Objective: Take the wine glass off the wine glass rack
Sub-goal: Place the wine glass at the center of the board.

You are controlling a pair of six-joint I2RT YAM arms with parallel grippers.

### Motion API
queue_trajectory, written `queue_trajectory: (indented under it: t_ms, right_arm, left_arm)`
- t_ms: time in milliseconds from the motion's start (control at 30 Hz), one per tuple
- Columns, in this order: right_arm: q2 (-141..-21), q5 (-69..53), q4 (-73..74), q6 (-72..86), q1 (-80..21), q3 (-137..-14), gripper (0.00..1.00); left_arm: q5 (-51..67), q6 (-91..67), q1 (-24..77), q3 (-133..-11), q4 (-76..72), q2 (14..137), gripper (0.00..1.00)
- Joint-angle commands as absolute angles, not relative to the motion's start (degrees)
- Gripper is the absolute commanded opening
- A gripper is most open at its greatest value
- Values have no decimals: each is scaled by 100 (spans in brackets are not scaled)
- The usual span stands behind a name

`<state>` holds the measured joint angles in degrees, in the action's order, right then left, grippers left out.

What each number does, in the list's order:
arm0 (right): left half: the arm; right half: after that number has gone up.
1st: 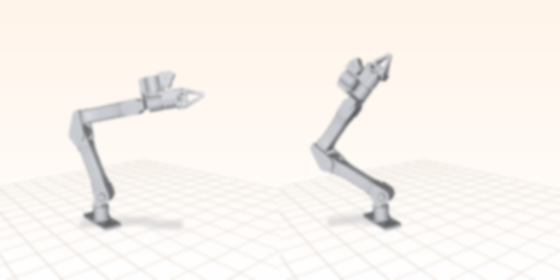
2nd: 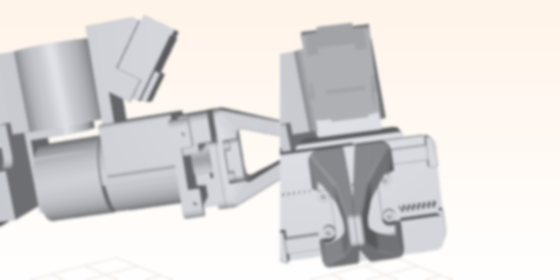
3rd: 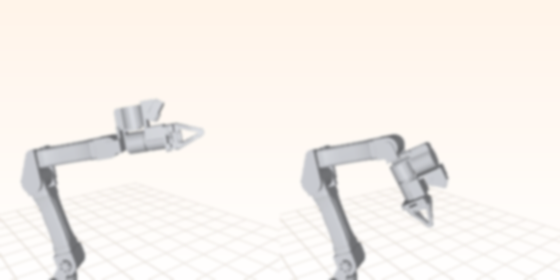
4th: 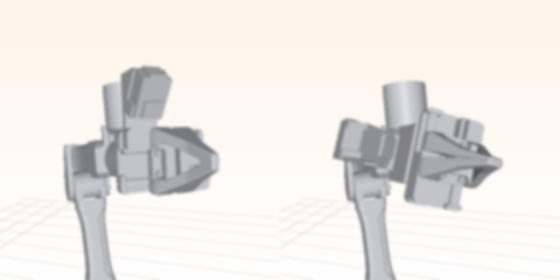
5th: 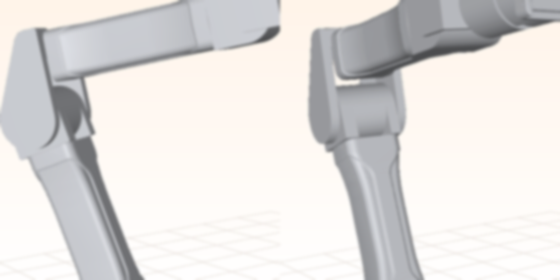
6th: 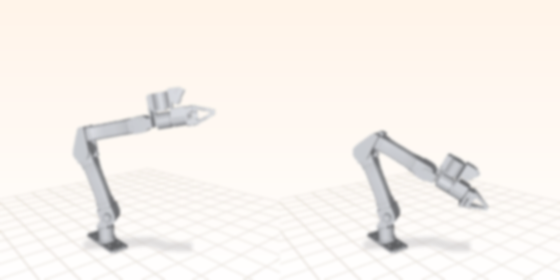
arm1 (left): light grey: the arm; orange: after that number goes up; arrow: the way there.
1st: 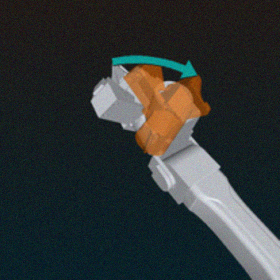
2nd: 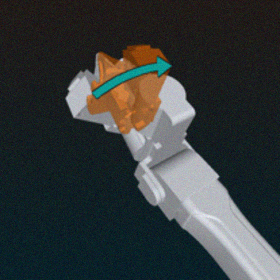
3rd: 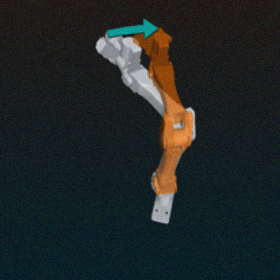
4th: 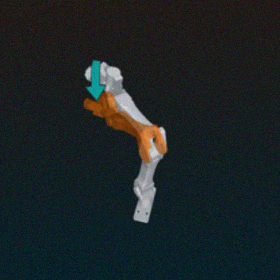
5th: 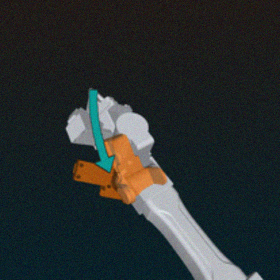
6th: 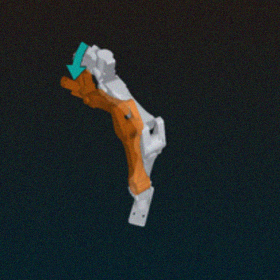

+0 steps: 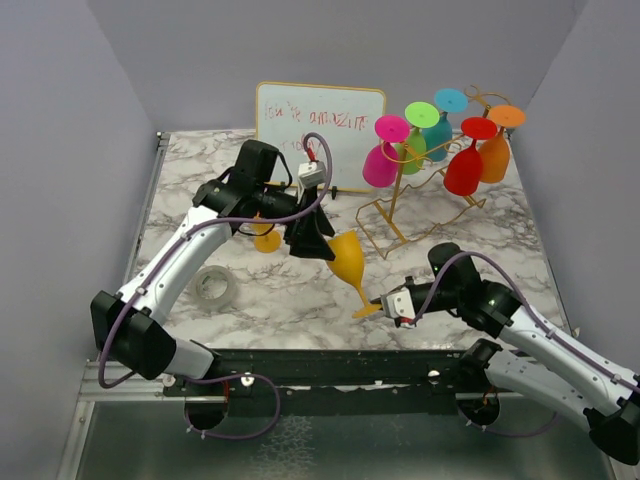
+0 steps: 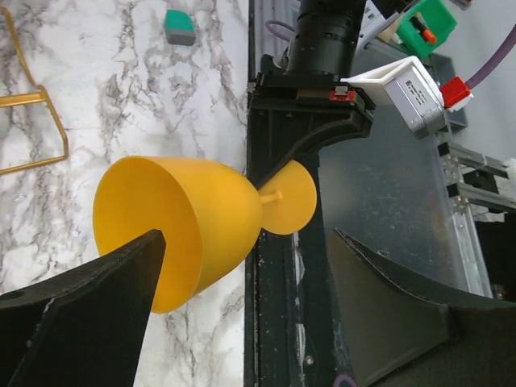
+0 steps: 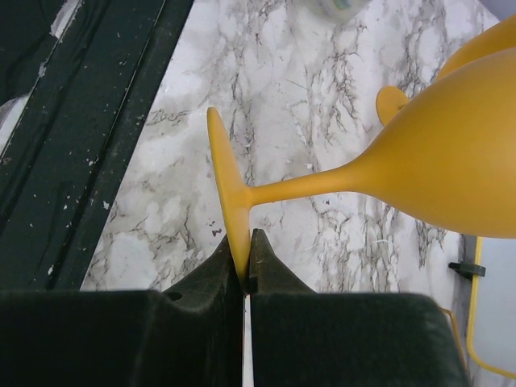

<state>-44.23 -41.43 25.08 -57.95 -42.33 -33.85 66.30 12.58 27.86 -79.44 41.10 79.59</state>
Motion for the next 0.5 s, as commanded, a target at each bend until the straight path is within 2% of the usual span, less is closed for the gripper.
queue_trajectory:
  t_ms: [0, 100, 200, 467]
  right_arm:
    - [-4308, -4321, 2566, -5927, -4254, -3428, 1]
    - [-4307, -4333, 2576, -5928, -4254, -3436, 1]
    - [-4294, -4295, 2533, -5924, -4254, -3427, 1]
    - [-4256, -4246, 2468, -5928, -4254, -3359, 1]
  left_arm:
    - [7164, 1338, 2775, -8120, 4280, 8172, 81]
    - [7082, 1229, 2786, -8209, 4294, 8327, 70]
    - [6892, 1199, 2837, -8256, 4302, 8378, 53]
    - [6365, 1573, 3241, -8249, 4689, 8444, 34]
